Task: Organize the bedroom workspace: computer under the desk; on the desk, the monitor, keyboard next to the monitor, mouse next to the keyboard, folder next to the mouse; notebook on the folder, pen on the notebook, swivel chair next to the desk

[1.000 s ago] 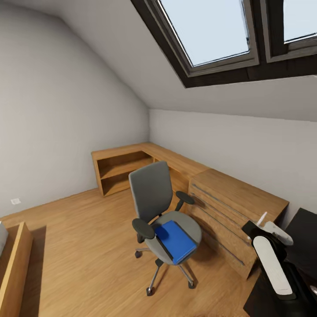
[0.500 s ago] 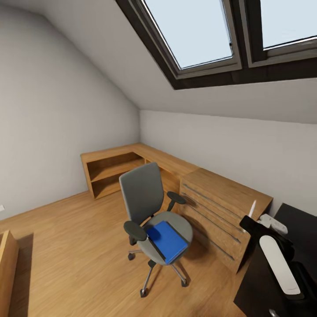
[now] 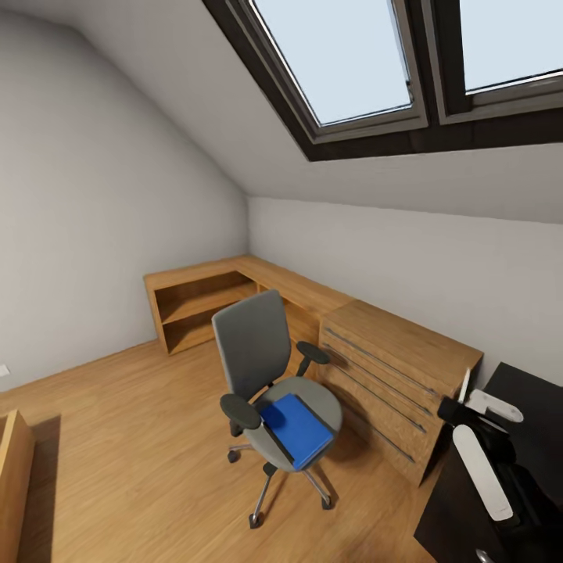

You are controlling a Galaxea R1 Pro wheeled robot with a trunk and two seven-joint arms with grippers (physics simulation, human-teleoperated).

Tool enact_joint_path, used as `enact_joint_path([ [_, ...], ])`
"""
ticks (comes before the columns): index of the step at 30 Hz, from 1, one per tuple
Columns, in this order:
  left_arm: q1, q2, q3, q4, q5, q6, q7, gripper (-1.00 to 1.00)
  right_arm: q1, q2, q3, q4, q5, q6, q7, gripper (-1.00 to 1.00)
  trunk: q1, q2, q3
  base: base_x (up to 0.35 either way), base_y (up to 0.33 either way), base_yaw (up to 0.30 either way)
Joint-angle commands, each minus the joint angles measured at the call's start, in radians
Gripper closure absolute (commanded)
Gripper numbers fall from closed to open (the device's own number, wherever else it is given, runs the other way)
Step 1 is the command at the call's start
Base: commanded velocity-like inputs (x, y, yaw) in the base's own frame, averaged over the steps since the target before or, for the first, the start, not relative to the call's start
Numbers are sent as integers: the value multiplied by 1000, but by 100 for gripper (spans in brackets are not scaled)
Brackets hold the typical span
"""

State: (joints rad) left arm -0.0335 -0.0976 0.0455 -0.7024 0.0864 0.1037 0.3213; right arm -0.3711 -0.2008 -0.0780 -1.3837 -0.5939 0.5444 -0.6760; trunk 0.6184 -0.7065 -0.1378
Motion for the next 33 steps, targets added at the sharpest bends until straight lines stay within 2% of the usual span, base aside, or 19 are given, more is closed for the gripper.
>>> enact_joint_path([
  [1,0,-1,-2,-2,9,3,2,-100,-1,-1,-1,4,0,2,-5,100,0,-1,-2,0,0,0],
  [5,0,-1,-44,-1,9,-39,5,-100,-2,-4,-6,19,22,5,-4,100,0,-1,-2,0,0,0],
  [6,0,0,-65,9,10,-72,6,-100,-2,-12,-6,21,24,8,-3,100,0,-1,-2,0,-28,0],
  [8,0,0,-76,22,10,-88,6,-100,-2,-24,-6,23,23,9,-2,100,0,-1,-2,0,-86,0],
  [10,-1,1,-86,46,10,-105,7,-100,-2,-46,-6,28,18,11,0,100,0,-1,-2,0,-201,0],
  [14,0,2,-90,61,10,-114,7,-100,-2,-72,-10,48,16,12,32,100,0,-1,-2,40,-269,0],
  [20,0,3,-91,65,10,-117,7,-100,-9,-123,-50,127,16,31,135,100,0,-1,-2,84,-297,0],
  [21,0,3,-91,65,10,-118,7,-100,-28,-134,-78,168,17,44,172,100,0,-1,-2,96,-304,0],
  [26,0,2,-91,66,11,-119,8,-100,-71,-151,-123,262,17,61,202,100,0,-1,-2,54,-221,0],
  [31,0,2,-92,66,12,-119,8,-100,-115,-170,-135,358,18,65,247,100,0,-1,-2,12,-53,0],
  [33,0,2,-92,66,12,-120,8,-100,-161,-179,-137,455,21,65,281,100,0,-1,-2,3,-13,0],
])
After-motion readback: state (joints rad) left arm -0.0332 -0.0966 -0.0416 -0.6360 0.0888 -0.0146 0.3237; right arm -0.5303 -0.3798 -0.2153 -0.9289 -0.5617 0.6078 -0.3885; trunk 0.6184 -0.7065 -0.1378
